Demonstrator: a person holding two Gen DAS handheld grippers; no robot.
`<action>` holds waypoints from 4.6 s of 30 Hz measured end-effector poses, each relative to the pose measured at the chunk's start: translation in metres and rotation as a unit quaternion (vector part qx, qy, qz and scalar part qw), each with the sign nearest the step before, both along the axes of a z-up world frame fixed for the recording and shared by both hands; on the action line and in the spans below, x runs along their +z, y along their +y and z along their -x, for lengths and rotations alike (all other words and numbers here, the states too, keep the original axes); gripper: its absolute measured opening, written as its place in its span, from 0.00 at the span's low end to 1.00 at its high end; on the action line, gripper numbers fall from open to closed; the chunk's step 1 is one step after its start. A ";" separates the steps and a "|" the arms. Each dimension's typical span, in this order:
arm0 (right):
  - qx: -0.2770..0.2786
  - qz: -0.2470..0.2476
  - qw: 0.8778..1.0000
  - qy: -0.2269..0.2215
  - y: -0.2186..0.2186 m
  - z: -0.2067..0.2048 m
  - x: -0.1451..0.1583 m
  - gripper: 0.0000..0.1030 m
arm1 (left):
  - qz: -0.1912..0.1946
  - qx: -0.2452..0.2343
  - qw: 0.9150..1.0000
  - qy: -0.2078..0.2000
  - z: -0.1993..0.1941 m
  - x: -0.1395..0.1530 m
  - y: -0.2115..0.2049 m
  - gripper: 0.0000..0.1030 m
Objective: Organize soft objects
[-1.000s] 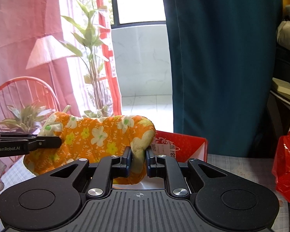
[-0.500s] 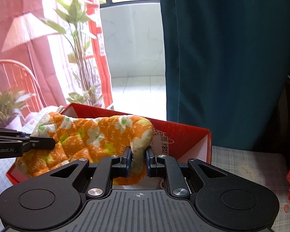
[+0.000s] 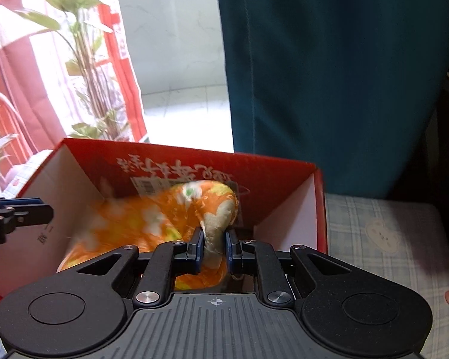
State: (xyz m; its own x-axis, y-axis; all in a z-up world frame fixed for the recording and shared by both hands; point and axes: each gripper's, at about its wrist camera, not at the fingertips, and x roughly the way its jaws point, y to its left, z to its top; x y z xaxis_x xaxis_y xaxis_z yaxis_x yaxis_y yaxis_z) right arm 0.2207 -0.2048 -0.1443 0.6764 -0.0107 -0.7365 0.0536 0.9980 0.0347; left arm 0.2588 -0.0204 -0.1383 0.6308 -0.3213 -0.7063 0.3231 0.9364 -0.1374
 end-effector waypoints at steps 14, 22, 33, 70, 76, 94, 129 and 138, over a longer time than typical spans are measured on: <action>0.039 0.019 0.998 0.049 0.019 -0.018 -0.013 0.13 | -0.003 -0.003 1.000 0.000 0.002 -0.003 -0.005 0.21; 0.005 0.020 0.999 0.026 0.007 -0.002 0.002 0.35 | -0.007 -0.004 1.000 -0.009 0.016 0.004 -0.003 0.38; 0.037 -0.001 0.999 -0.017 0.010 0.059 0.041 0.35 | 0.004 -0.004 1.000 -0.019 0.068 0.023 0.003 0.38; 0.034 -0.012 0.999 0.022 0.026 0.235 -0.022 0.57 | 0.021 -0.023 0.999 0.033 0.172 -0.035 0.018 0.59; 0.031 -0.030 0.998 0.035 0.022 0.228 -0.036 0.57 | 0.024 -0.023 0.999 0.039 0.167 -0.041 0.017 0.59; 0.054 -0.045 0.997 0.037 0.031 0.208 -0.047 0.47 | 0.042 -0.005 0.997 0.063 0.155 -0.059 0.028 0.61; 0.046 -0.063 0.997 0.029 0.030 0.212 -0.052 0.47 | 0.076 -0.051 0.991 0.100 0.134 -0.086 0.007 0.51; 0.019 -0.117 0.993 0.016 0.015 0.225 -0.038 0.47 | 0.078 -0.038 0.994 0.063 0.157 -0.067 0.024 0.11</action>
State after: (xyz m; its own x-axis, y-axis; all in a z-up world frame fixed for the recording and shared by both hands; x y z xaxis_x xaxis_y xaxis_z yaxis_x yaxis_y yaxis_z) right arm -0.0041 -0.1895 -0.1818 0.6487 0.1897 -0.7371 0.0201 0.9639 0.2657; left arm 0.1019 0.0036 -0.2057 0.5105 -0.4761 -0.7160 0.3630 0.8742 -0.3225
